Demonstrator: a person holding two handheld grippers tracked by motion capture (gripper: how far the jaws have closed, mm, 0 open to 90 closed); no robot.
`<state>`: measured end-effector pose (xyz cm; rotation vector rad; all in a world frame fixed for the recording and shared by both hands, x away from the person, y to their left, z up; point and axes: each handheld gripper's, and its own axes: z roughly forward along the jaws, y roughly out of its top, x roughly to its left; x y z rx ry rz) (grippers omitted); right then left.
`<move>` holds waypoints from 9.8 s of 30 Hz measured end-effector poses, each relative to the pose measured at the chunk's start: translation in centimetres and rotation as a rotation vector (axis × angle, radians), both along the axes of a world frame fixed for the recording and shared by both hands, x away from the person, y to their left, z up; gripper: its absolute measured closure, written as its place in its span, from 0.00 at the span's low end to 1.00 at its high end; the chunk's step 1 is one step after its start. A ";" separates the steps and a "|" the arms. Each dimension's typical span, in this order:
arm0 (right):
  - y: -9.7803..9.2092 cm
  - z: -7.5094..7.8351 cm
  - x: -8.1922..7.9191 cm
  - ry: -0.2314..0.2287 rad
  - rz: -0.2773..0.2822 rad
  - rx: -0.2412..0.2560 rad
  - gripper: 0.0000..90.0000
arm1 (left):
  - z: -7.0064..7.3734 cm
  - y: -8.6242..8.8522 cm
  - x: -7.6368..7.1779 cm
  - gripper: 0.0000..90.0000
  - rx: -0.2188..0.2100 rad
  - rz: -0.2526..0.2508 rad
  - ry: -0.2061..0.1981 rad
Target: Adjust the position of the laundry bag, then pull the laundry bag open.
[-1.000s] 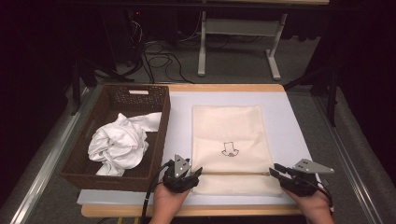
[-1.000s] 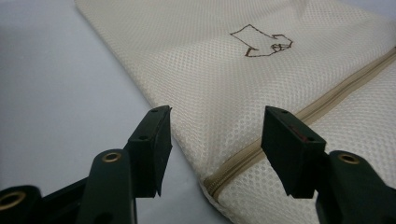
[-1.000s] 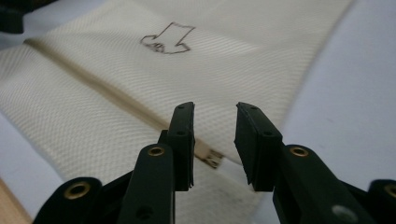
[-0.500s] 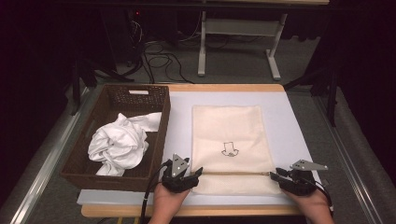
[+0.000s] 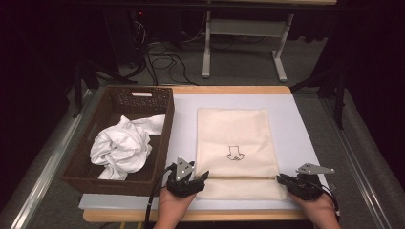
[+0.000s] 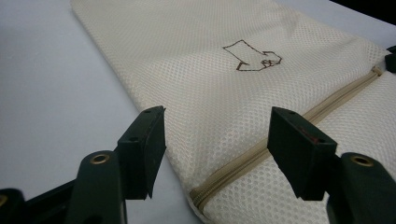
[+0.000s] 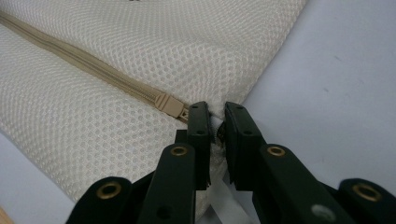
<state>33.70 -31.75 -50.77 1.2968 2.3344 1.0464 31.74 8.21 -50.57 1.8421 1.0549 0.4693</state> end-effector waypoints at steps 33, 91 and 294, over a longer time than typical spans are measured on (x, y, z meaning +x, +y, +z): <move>-0.5 2.6 -1.3 -0.221 0.012 0.072 0.94 | 1.0 -1.7 -1.3 0.60 -0.031 -0.018 -0.088; 0.0 3.7 -2.1 -0.312 0.072 0.109 0.94 | 1.0 -16.9 1.1 0.90 -0.009 -0.288 -0.028; -2.6 2.8 -1.4 -0.261 -0.048 0.106 0.96 | 0.0 0.7 0.1 0.97 0.048 -0.003 0.106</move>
